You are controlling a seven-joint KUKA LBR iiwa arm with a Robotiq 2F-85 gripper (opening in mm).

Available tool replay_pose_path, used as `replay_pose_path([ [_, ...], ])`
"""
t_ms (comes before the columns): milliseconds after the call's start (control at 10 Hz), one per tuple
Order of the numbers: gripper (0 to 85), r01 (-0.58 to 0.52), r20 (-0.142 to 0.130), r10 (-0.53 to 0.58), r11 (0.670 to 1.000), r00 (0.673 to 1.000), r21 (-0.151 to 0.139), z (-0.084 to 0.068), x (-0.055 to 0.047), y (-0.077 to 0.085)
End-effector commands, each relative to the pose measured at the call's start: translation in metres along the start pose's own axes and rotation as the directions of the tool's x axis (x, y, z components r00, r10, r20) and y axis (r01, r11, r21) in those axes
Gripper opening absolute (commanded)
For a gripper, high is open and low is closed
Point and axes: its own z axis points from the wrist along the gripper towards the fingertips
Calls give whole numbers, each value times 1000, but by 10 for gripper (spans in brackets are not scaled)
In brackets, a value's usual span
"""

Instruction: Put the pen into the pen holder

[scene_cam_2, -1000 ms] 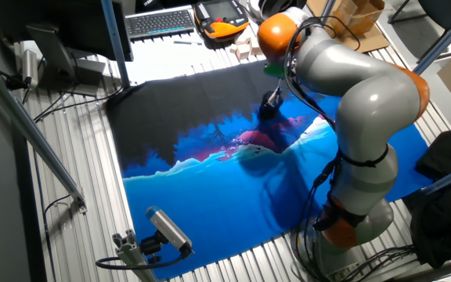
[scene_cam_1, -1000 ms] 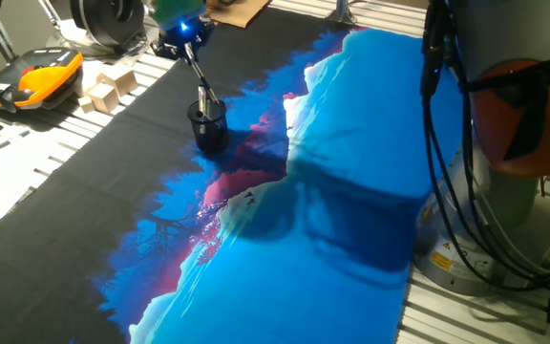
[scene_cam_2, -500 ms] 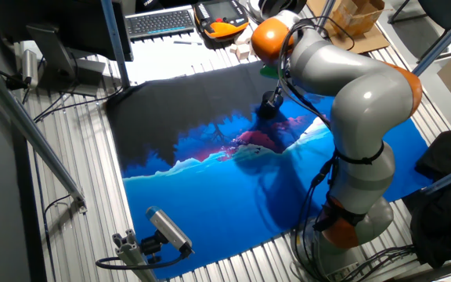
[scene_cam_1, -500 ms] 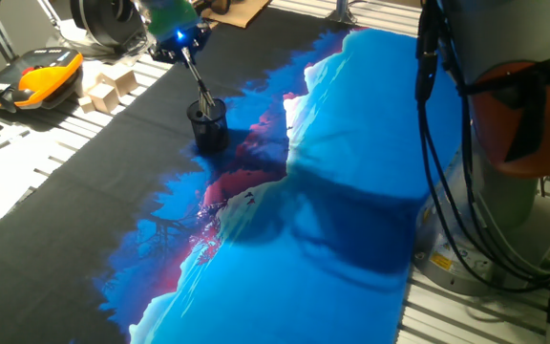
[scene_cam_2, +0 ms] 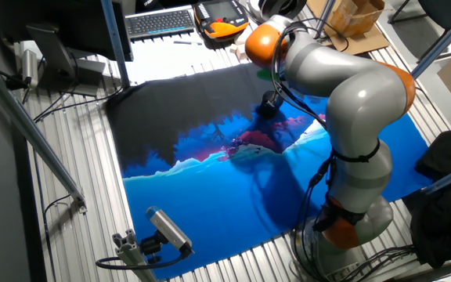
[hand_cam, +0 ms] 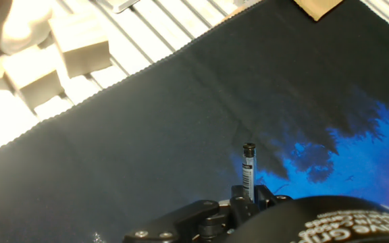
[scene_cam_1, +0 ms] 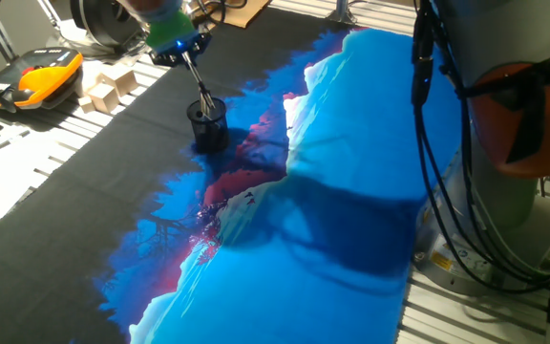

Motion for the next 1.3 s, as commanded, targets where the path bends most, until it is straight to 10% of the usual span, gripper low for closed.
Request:
replay_pose_path([
  [0, 0, -1, 1, 1, 1000, 1000, 2, 1, 1, 0],
  [1200, 0, -96, 46, 93, 992, 995, 78, 12, 5, 1],
])
